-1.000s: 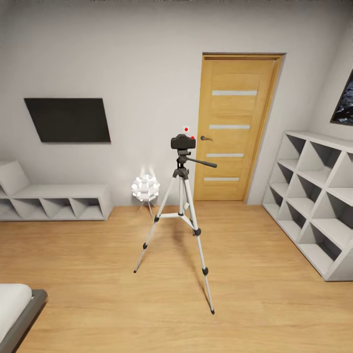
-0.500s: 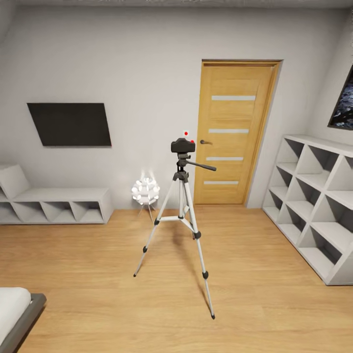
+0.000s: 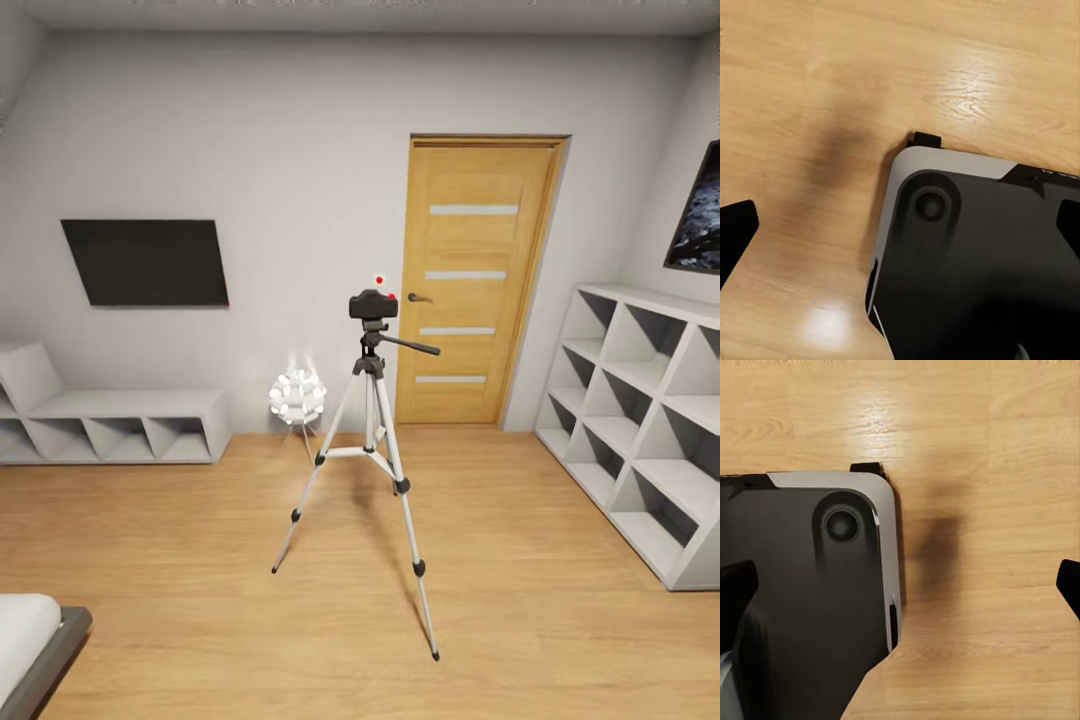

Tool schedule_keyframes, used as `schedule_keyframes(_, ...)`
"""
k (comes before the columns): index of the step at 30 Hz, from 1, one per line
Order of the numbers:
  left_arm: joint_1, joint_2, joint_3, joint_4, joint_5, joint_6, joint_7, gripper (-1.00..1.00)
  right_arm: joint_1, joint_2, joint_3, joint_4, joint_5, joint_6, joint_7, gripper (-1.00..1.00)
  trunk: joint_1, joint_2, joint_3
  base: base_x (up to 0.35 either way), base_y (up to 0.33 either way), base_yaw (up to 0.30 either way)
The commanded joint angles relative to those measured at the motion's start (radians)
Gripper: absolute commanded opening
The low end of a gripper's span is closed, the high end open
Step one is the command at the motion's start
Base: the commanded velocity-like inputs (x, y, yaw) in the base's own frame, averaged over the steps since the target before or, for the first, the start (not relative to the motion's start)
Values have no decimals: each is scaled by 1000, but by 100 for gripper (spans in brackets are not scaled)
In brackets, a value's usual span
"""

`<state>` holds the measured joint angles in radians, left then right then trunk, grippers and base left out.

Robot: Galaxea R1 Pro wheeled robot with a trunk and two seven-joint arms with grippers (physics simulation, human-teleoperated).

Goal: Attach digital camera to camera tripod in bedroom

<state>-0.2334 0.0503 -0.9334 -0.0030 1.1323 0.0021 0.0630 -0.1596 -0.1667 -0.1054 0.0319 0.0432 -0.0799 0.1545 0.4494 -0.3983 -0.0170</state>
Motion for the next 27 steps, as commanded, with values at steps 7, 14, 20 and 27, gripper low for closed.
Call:
schedule_keyframes(7, 0, 0, -8, 0, 3, -4, 3, 100, -1, -1, -8, 3, 3, -6, 3, 100, 1, -2, 8, 0, 0, 0)
schedule_keyframes(14, 0, 0, -8, 0, 3, -6, 3, 100, -1, -2, -5, 2, 9, -6, 5, 100, 1, -2, 10, 0, 0, 0)
schedule_keyframes(20, 0, 0, -8, 0, 3, -6, 3, 100, -1, -4, -2, 1, 12, -6, 5, 100, 1, -2, 11, 0, 0, 0)
schedule_keyframes(27, 0, -3, -8, 0, 3, -7, 3, 100, -1, -4, 1, 0, 25, -5, 5, 100, 1, -2, 11, 0, 0, 0)
